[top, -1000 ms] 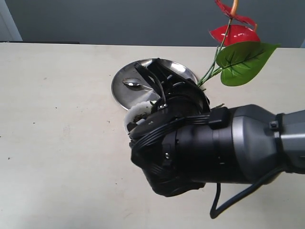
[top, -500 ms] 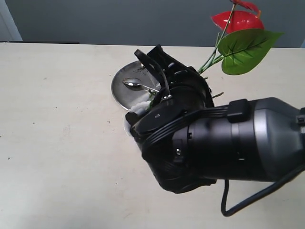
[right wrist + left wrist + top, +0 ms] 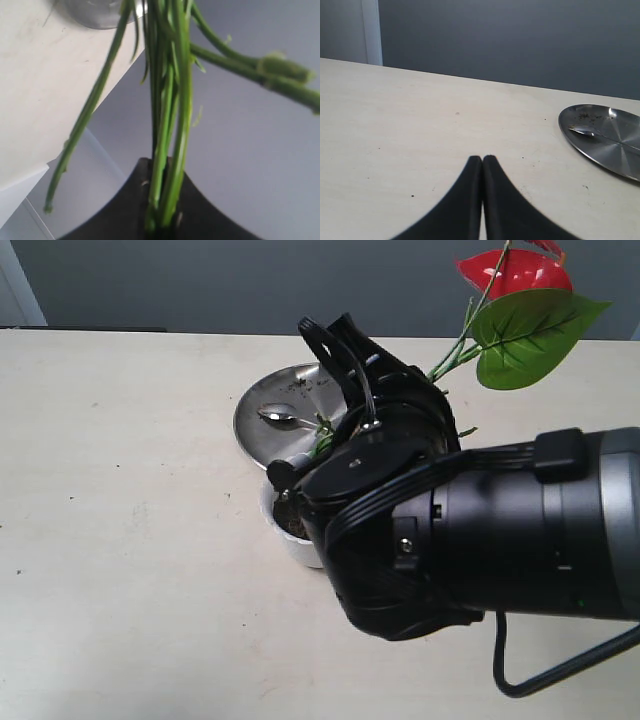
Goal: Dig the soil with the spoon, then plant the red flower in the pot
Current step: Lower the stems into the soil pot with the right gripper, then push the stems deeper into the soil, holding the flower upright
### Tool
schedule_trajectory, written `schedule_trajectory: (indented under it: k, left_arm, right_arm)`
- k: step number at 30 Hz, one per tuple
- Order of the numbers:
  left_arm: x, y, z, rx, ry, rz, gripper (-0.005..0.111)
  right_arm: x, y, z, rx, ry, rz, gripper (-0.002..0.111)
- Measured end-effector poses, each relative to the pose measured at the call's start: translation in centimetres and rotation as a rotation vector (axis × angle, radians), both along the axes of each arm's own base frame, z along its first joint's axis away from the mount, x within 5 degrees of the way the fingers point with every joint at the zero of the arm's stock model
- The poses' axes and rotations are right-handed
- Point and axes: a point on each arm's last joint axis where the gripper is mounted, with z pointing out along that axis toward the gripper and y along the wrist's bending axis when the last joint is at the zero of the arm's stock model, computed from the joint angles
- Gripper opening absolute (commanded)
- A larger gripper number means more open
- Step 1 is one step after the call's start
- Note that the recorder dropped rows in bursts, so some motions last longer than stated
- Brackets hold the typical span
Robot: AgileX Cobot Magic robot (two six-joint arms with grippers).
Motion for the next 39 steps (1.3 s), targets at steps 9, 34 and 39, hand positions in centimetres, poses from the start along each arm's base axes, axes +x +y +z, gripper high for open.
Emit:
schedule_trajectory:
  k: [9,34,39]
  left_arm:
    - [0.0,0.0,0.0,0.000,0.000,0.000,0.000]
    - [0.0,0.0,0.0,0.000,0.000,0.000,0.000]
    - [0.0,0.0,0.0,0.000,0.000,0.000,0.000]
  right_arm:
    - [-0.2,-0.2,-0.4,-0.084,0.059,0.015,0.001]
    - [-0.2,1.3,-2.3,-0.449,0.029,0.197,0.001]
    - [-0.4,1.9,-3.0,-0.477,0.005,0.208,0.001]
